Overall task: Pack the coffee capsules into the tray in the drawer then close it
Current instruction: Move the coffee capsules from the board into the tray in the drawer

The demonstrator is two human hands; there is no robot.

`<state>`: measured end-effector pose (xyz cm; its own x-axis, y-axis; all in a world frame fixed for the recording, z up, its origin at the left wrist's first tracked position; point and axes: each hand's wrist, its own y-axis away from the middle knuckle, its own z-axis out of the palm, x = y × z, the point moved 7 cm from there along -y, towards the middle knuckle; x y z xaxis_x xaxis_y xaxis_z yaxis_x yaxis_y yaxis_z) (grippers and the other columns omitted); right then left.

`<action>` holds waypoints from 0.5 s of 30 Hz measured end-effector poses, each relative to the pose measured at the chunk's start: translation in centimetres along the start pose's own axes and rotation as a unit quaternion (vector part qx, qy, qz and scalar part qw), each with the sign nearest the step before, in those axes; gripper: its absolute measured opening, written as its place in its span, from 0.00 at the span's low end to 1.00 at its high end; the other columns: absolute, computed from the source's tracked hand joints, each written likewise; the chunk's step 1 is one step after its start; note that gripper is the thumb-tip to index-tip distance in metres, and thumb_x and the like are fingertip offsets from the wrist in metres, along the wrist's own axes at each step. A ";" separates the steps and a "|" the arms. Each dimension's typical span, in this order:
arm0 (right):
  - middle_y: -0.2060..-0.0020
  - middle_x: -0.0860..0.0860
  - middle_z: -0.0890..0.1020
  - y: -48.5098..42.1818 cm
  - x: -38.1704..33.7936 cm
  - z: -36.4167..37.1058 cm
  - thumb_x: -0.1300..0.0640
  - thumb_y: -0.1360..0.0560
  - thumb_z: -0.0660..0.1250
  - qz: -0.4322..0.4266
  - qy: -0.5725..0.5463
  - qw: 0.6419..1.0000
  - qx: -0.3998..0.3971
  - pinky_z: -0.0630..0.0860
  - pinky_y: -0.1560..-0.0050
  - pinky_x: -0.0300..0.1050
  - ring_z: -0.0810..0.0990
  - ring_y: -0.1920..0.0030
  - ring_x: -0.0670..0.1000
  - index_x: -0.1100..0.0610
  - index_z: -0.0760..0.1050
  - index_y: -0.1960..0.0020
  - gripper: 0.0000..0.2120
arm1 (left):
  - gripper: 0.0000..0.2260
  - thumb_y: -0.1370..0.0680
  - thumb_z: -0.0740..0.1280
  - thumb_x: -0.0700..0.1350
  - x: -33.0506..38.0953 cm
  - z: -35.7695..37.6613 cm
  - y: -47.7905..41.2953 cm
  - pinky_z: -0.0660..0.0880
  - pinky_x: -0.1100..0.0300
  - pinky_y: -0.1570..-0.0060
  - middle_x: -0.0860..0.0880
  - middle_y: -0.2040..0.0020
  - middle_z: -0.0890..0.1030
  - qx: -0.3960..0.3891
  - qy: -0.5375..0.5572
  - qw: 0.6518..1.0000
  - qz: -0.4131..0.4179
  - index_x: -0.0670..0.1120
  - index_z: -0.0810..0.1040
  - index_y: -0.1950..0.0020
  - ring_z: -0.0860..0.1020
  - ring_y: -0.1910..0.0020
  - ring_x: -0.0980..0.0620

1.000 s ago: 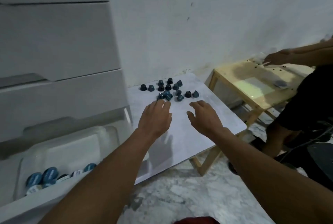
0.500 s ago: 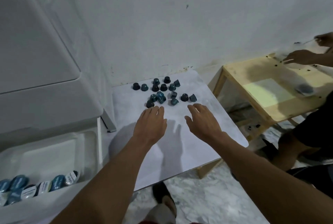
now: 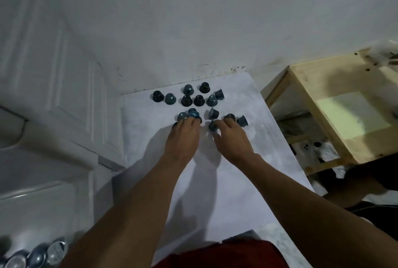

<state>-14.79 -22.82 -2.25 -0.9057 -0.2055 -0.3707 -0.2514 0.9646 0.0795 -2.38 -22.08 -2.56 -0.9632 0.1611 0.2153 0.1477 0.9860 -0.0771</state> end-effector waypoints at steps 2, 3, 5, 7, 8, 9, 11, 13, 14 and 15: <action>0.44 0.58 0.77 -1.0 -0.1 1.0 0.59 0.23 0.62 -0.008 0.001 1.000 -0.011 0.76 0.48 0.53 0.76 0.46 0.60 0.58 0.74 0.39 0.14 | 0.13 0.28 0.70 0.36 -0.6 0.7 -0.7 0.79 0.53 0.53 0.45 0.49 0.79 -0.025 -0.003 1.000 0.005 0.44 0.77 0.45 0.78 0.50 0.45; 0.44 0.58 0.77 -1.5 -0.1 1.5 0.59 0.23 0.61 -0.013 0.006 1.000 -0.016 0.77 0.48 0.53 0.76 0.46 0.60 0.58 0.74 0.39 0.14 | 0.13 0.27 0.69 0.36 -0.8 1.0 -1.1 0.78 0.54 0.52 0.46 0.47 0.78 -0.035 -0.004 0.999 0.005 0.45 0.76 0.44 0.77 0.48 0.45; 0.42 0.58 0.77 -2.4 0.1 2.2 0.60 0.23 0.60 -0.018 0.013 0.999 -0.023 0.77 0.47 0.53 0.76 0.45 0.60 0.57 0.73 0.37 0.15 | 0.14 0.26 0.69 0.37 -1.1 1.6 -1.9 0.75 0.56 0.52 0.47 0.44 0.76 -0.052 0.002 0.999 -0.005 0.46 0.74 0.42 0.74 0.45 0.46; 0.41 0.57 0.76 -3.1 0.6 2.8 0.61 0.23 0.59 -0.019 0.012 0.999 -0.039 0.76 0.46 0.52 0.75 0.44 0.60 0.57 0.72 0.37 0.15 | 0.15 0.27 0.69 0.37 -1.4 2.1 -2.5 0.74 0.56 0.51 0.47 0.43 0.75 -0.065 -0.001 0.998 -0.012 0.47 0.74 0.41 0.73 0.45 0.46; 0.41 0.58 0.75 -3.4 0.8 3.0 0.62 0.23 0.58 -0.020 0.011 0.999 -0.049 0.76 0.46 0.52 0.75 0.44 0.60 0.57 0.73 0.37 0.15 | 0.15 0.27 0.69 0.37 -1.4 2.2 -2.6 0.74 0.56 0.51 0.47 0.43 0.75 -0.069 -0.006 0.998 -0.011 0.47 0.74 0.41 0.73 0.45 0.46; 0.42 0.58 0.76 -3.6 1.0 3.1 0.62 0.23 0.58 -0.020 0.010 0.998 -0.054 0.75 0.46 0.52 0.74 0.45 0.60 0.58 0.73 0.38 0.14 | 0.15 0.27 0.69 0.38 -1.5 2.4 -2.8 0.74 0.56 0.50 0.46 0.44 0.76 -0.072 -0.012 0.997 -0.009 0.46 0.75 0.41 0.74 0.45 0.45; 0.44 0.59 0.77 -4.0 1.2 3.3 0.62 0.22 0.58 -0.027 0.007 0.998 -0.055 0.74 0.47 0.52 0.75 0.46 0.60 0.60 0.74 0.40 0.13 | 0.14 0.27 0.70 0.38 -1.6 2.7 -3.1 0.75 0.55 0.49 0.44 0.44 0.77 -0.076 -0.025 0.997 -0.012 0.45 0.76 0.42 0.75 0.46 0.44; 0.46 0.60 0.77 -4.0 1.3 3.3 0.62 0.22 0.58 -0.034 0.002 0.998 -0.051 0.73 0.48 0.51 0.75 0.47 0.60 0.61 0.75 0.41 0.12 | 0.13 0.27 0.70 0.40 -1.4 3.0 -3.2 0.75 0.55 0.50 0.44 0.45 0.78 -0.080 -0.043 0.996 -0.018 0.44 0.76 0.43 0.75 0.46 0.44; 0.47 0.60 0.77 -4.1 1.3 3.2 0.62 0.22 0.58 -0.035 -0.002 0.998 -0.050 0.73 0.48 0.51 0.75 0.47 0.60 0.62 0.75 0.42 0.11 | 0.12 0.27 0.70 0.40 -1.3 3.0 -3.2 0.75 0.54 0.50 0.44 0.45 0.78 -0.081 -0.051 0.995 -0.023 0.44 0.76 0.44 0.75 0.46 0.44; 0.47 0.60 0.78 -4.2 1.3 3.2 0.62 0.22 0.59 -0.034 -0.005 0.998 -0.048 0.72 0.48 0.50 0.75 0.47 0.60 0.62 0.75 0.43 0.11 | 0.11 0.26 0.69 0.41 -1.2 3.1 -3.2 0.76 0.54 0.51 0.44 0.46 0.78 -0.080 -0.054 0.995 -0.029 0.44 0.77 0.44 0.76 0.46 0.44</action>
<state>-13.84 -26.60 -5.99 -0.8817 -0.2681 -0.3884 -0.3445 0.9281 0.1414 -2.40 -25.51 -5.55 -0.9884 0.1067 0.1085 0.1167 0.9890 0.0909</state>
